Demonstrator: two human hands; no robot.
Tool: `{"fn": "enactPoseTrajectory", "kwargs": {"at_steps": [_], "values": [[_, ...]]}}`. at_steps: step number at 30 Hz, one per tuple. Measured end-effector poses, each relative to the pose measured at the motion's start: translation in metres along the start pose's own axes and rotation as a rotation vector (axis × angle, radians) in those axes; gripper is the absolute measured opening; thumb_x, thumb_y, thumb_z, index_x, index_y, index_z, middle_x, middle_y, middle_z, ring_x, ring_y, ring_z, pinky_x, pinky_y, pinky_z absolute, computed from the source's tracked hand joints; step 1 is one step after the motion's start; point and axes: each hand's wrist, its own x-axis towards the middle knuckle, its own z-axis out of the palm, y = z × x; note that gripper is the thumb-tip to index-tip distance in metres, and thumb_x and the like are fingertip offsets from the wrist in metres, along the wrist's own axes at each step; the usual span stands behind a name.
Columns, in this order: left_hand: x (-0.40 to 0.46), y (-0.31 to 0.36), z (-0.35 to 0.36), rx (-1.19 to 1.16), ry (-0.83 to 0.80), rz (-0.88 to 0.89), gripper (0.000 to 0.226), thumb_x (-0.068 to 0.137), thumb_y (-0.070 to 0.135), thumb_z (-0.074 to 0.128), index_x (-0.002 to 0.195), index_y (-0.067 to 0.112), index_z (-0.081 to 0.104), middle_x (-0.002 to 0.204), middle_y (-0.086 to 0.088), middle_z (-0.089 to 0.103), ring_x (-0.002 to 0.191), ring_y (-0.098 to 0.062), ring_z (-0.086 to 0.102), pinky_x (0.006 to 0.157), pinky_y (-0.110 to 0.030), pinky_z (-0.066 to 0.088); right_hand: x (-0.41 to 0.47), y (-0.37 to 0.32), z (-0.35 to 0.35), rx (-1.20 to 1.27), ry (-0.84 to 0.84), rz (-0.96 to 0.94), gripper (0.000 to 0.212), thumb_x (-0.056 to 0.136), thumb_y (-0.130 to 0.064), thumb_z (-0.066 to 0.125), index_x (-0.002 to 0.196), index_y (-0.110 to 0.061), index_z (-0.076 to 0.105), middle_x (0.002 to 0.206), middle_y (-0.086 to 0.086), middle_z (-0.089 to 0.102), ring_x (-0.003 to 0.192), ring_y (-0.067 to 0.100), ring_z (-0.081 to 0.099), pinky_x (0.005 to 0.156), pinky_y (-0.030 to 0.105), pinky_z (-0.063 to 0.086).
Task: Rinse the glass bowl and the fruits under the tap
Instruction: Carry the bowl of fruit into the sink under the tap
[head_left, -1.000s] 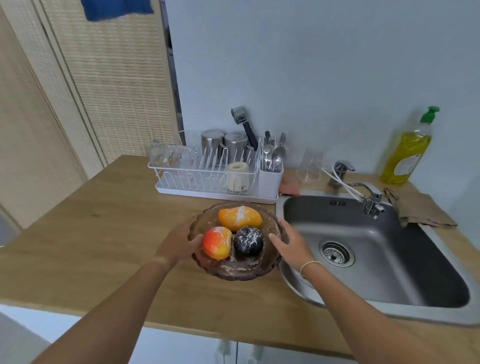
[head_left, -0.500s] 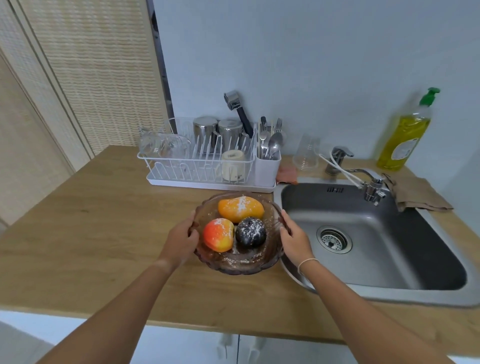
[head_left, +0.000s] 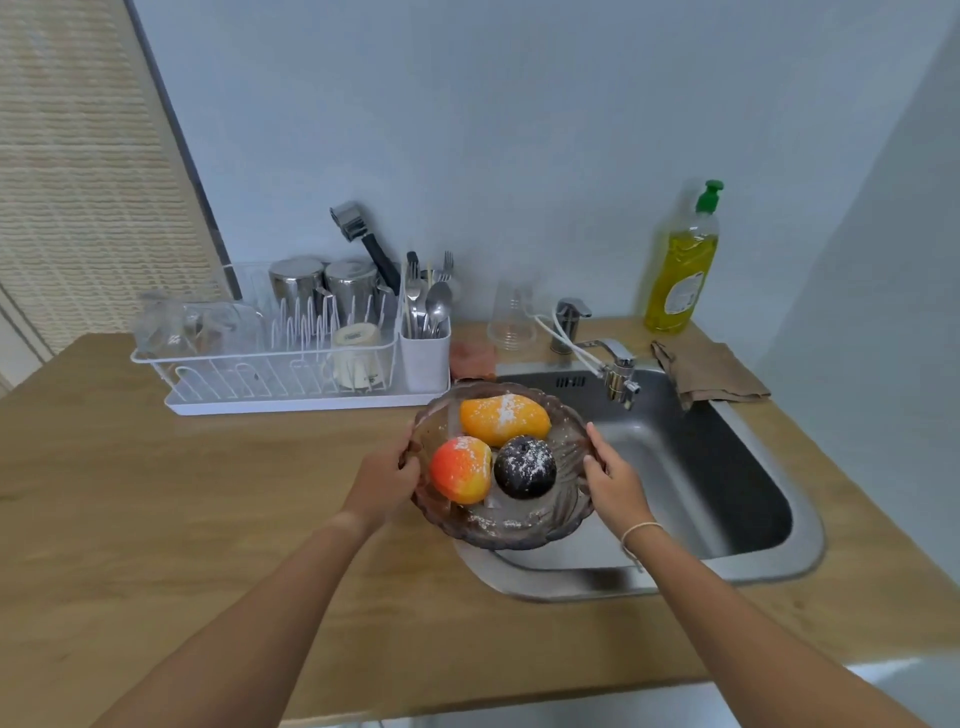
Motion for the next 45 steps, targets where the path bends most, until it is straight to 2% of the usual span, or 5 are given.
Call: {"fn": "enactPoseTrajectory", "kwargs": {"at_steps": [6,13,28,34,45], "values": [[0.021,0.029,0.058,-0.017,-0.058,0.017,0.047,0.091,0.004,0.043,0.134,0.021,0.047,0.099,0.006,0.061,0.096,-0.014,0.054,0.076,-0.018,0.038,0.039,0.033,-0.047,0.02,-0.002,0.065,0.045,0.097,-0.015,0.038,0.141,-0.027,0.037,0.121,0.011,0.06,0.101,0.029,0.059,0.095,0.044,0.049],[0.05,0.031,0.117,0.043,-0.187,-0.185,0.056,0.095,0.009,0.038,0.148,0.017,0.02,0.144,-0.012,0.041,0.133,-0.025,0.037,0.109,-0.029,0.028,0.088,0.076,-0.069,0.037,-0.08,0.118,0.048,0.097,-0.013,0.039,0.141,-0.032,0.034,0.116,-0.001,0.055,0.099,0.023,0.06,0.094,0.044,0.051],[0.069,0.0,0.165,0.045,-0.17,-0.485,0.061,0.093,0.003,0.037,0.148,0.018,0.016,0.147,-0.013,0.036,0.135,-0.028,0.035,0.113,-0.038,0.03,0.131,0.126,-0.052,0.089,-0.229,0.232,0.053,0.093,-0.005,0.046,0.14,-0.026,0.037,0.142,0.005,0.047,0.128,0.023,0.045,0.109,0.041,0.038],[0.069,-0.005,0.168,0.064,-0.144,-0.536,0.064,0.091,-0.001,0.038,0.148,0.019,0.016,0.147,-0.013,0.035,0.136,-0.029,0.034,0.114,-0.04,0.029,0.131,0.131,-0.046,0.039,-0.286,0.226,0.055,0.093,-0.003,0.046,0.143,-0.022,0.034,0.142,0.005,0.045,0.129,0.022,0.043,0.097,0.022,0.035],[0.066,-0.012,0.176,0.081,-0.176,-0.551,0.068,0.088,-0.008,0.037,0.148,0.016,0.016,0.145,-0.014,0.037,0.133,-0.029,0.037,0.107,-0.031,0.032,0.13,0.139,-0.048,-0.033,-0.344,0.242,0.058,0.093,-0.006,0.046,0.144,-0.028,0.028,0.145,0.003,0.042,0.13,0.023,0.043,0.107,0.038,0.04]]}}
